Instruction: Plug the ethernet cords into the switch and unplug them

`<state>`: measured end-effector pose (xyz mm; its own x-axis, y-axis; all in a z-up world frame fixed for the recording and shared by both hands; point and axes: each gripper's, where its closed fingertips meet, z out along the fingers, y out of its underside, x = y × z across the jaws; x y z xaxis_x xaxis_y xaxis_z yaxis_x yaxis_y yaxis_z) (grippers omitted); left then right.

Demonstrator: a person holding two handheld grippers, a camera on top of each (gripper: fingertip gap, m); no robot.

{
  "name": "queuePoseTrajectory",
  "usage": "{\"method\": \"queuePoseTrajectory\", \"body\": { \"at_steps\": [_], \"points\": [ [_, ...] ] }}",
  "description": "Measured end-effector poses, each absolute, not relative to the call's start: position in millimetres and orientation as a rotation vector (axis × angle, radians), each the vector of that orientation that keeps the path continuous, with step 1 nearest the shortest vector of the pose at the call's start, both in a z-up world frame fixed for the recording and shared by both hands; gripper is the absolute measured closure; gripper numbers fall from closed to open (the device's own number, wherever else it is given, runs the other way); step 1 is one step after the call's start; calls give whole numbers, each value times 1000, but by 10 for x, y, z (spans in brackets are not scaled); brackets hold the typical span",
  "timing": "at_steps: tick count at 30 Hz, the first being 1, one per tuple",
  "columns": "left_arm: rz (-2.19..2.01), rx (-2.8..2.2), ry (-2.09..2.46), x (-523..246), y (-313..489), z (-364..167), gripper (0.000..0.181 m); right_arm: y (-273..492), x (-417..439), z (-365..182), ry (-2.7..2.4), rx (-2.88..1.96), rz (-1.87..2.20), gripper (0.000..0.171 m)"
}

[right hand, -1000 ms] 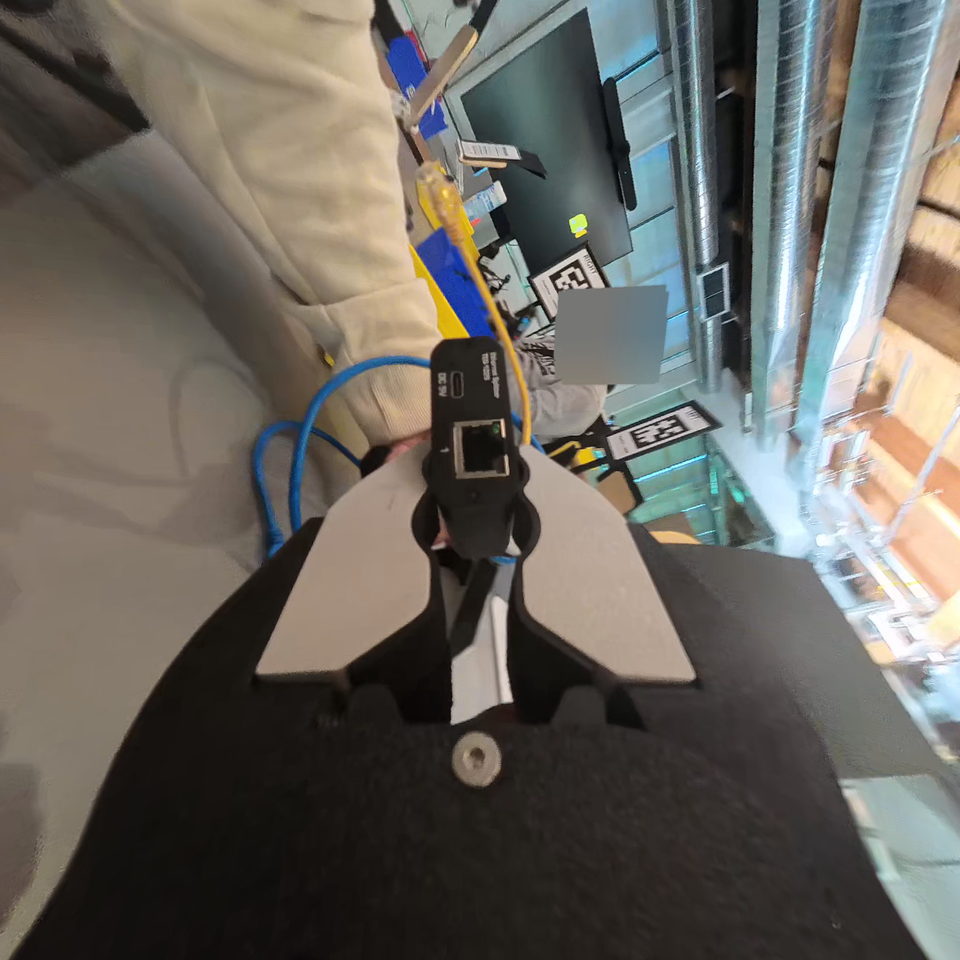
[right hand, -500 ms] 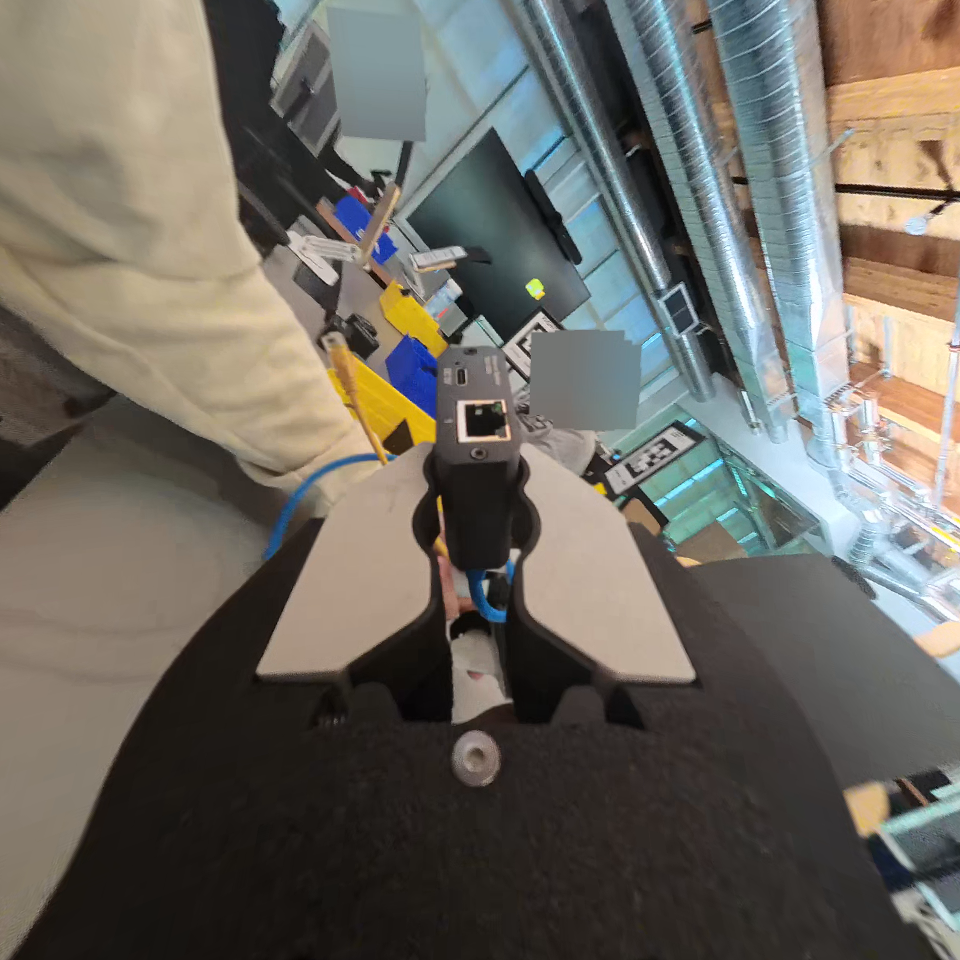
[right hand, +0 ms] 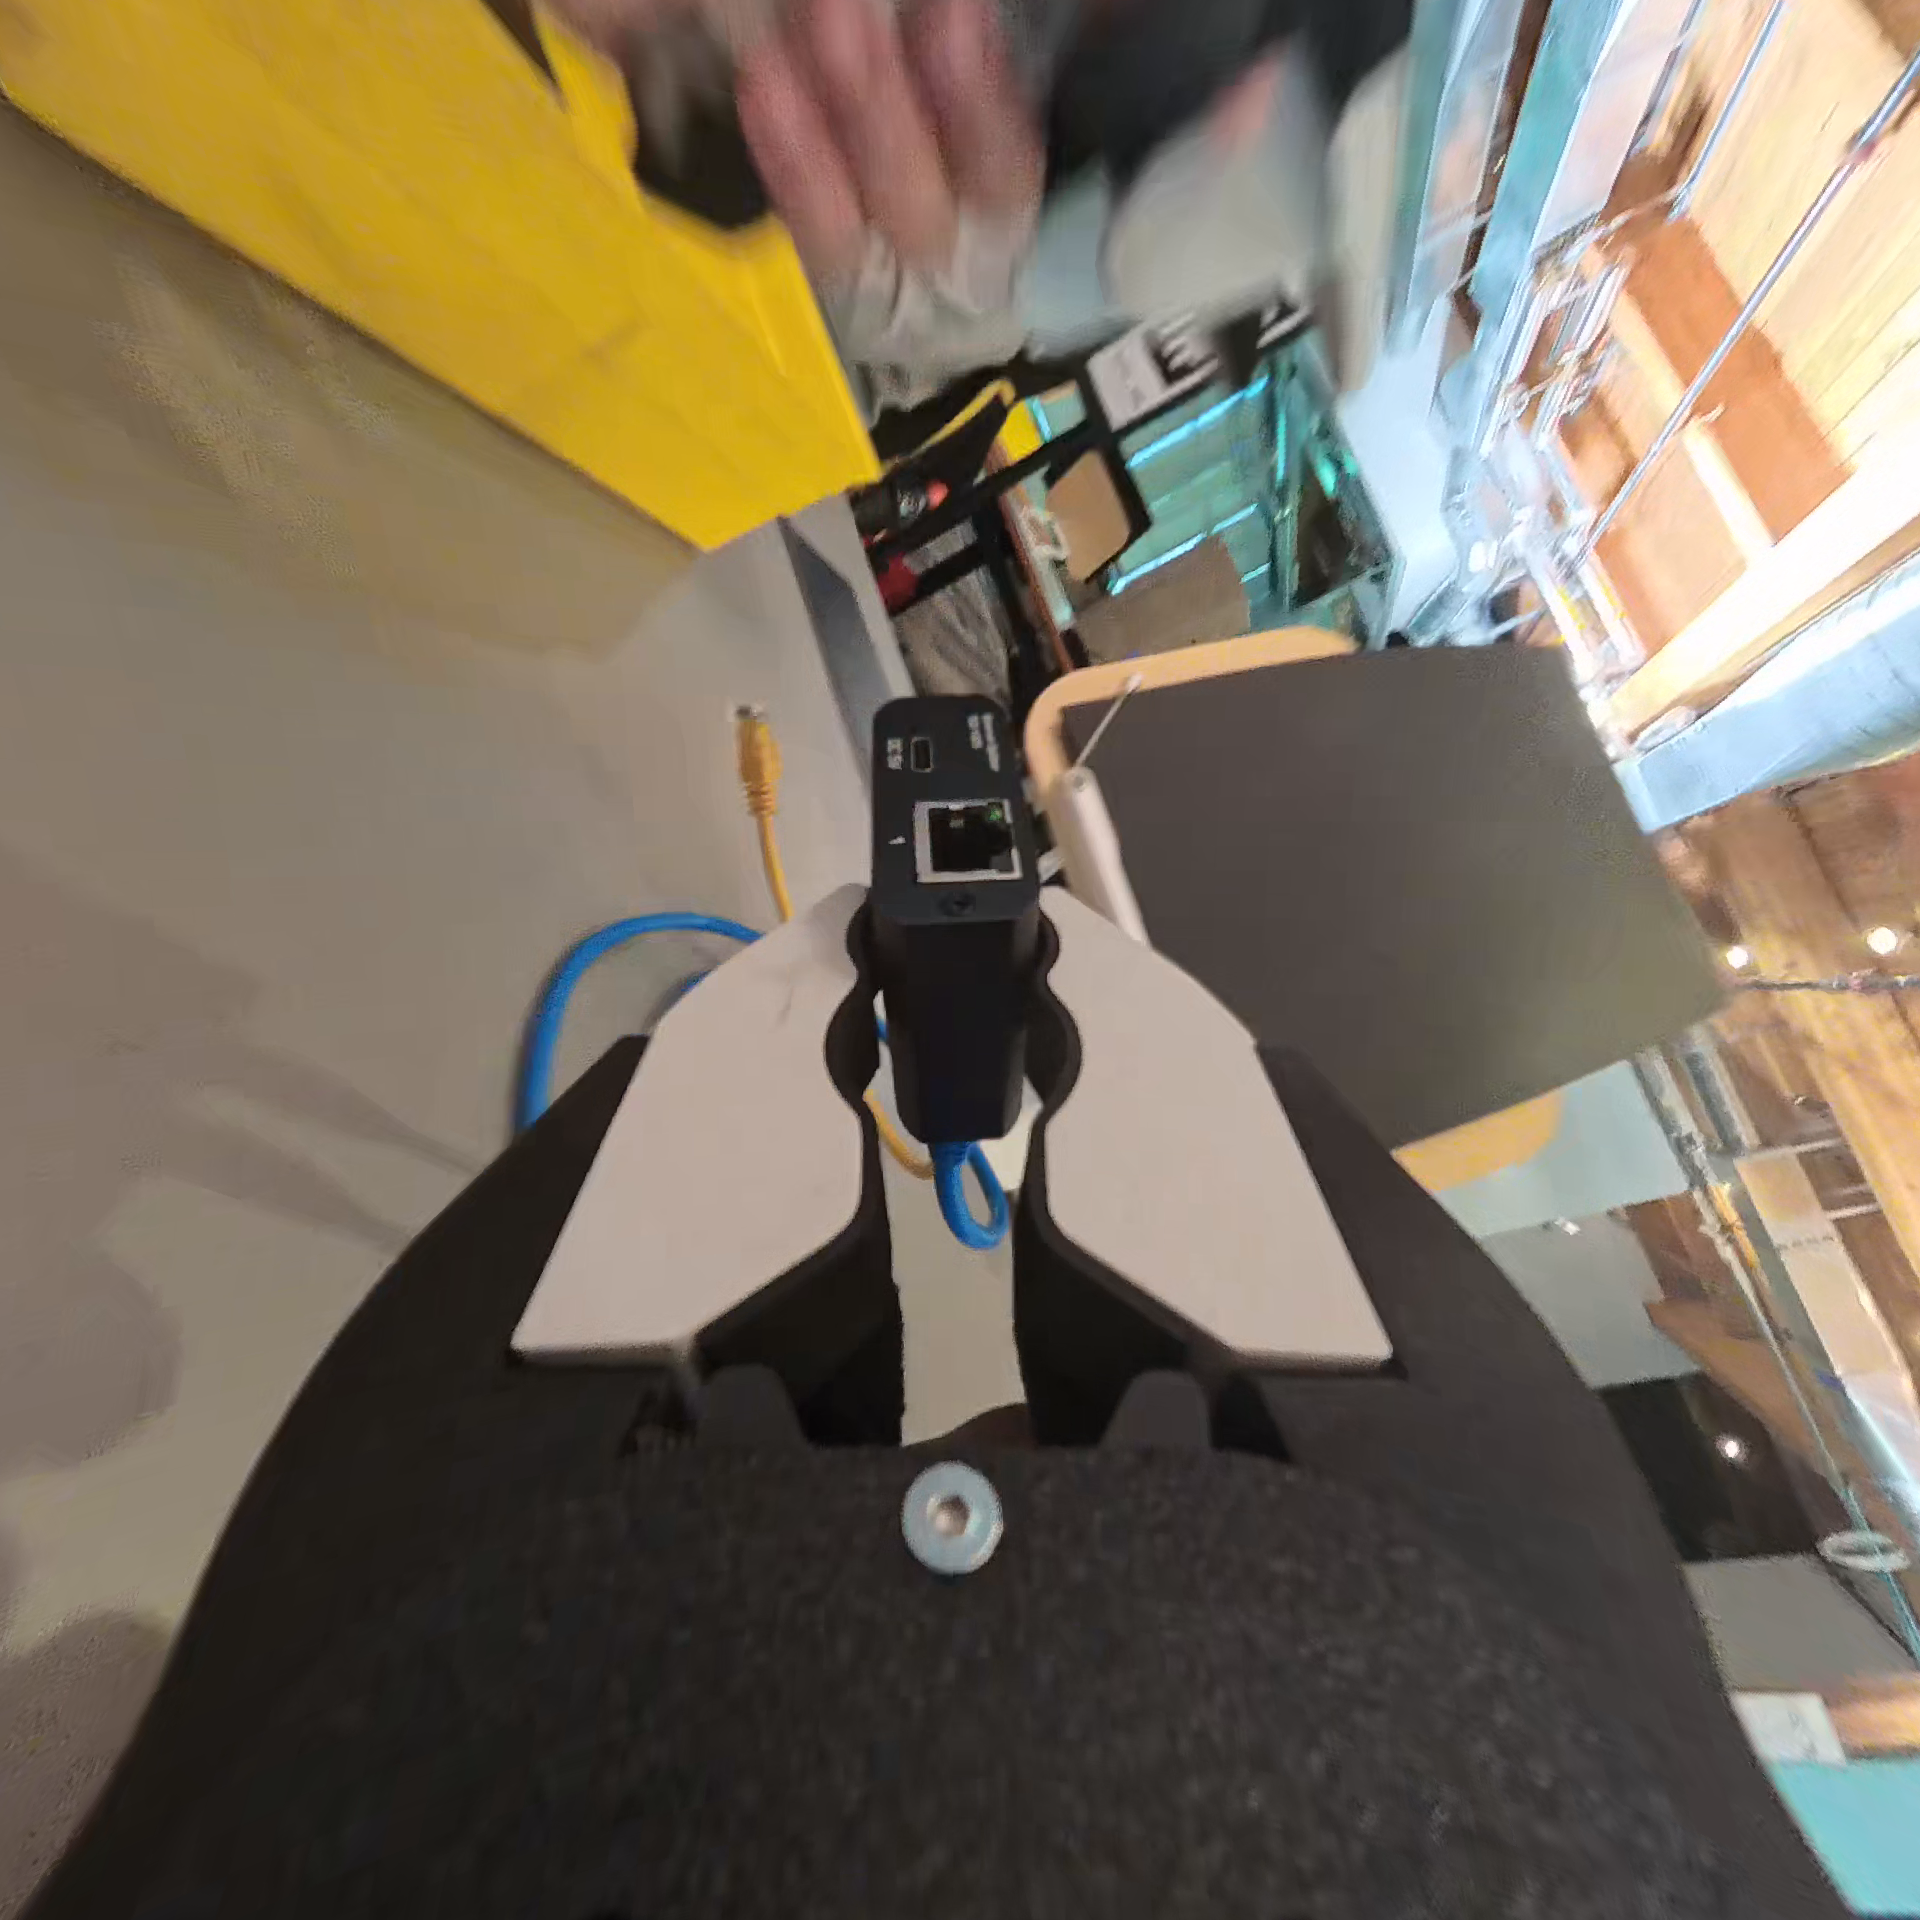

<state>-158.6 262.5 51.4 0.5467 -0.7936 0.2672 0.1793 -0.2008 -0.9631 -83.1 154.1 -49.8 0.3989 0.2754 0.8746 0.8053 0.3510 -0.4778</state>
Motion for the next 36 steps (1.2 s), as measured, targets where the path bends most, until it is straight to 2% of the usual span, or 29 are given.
{"method": "queuePoseTrajectory", "body": {
  "at_steps": [3,6,9,11,13,16,27,29,32,34,36],
  "points": [
    [-736,-1559,662,-1897,1953,201,139,1813,-898,-888,-1139,-1290,-436,147],
    [-584,-1684,679,-2266,1203,-421,134,1929,-891,-1183,-1151,-1302,-428,147],
    [-540,-1815,648,-2470,527,-989,134,1912,-885,-1262,-1172,-1239,-451,147],
    [-571,-1865,598,-2491,235,-1213,136,1903,-860,-1290,-1162,-1215,-455,147],
    [-476,-1950,695,-2520,104,-1321,130,1911,-847,-1326,-1175,-1206,-477,147],
    [-340,-1874,702,-2629,175,-1211,135,1888,-877,-1337,-1187,-1194,-477,147],
    [-465,-2033,459,-2966,467,-1251,136,1888,-877,-1377,-1209,-1195,-470,147],
    [-368,-2061,397,-3276,728,-1041,138,1889,-877,-1384,-1211,-1201,-464,147],
    [47,-2107,498,-3901,1287,-766,135,1886,-877,-1379,-1209,-1206,-447,147],
    [218,-2264,602,-4223,1644,-852,126,1885,-873,-1380,-1208,-1214,-436,147],
    [276,-2391,611,-4453,2026,-968,125,1875,-878,-1408,-1220,-1232,-410,147]
  ]
}}
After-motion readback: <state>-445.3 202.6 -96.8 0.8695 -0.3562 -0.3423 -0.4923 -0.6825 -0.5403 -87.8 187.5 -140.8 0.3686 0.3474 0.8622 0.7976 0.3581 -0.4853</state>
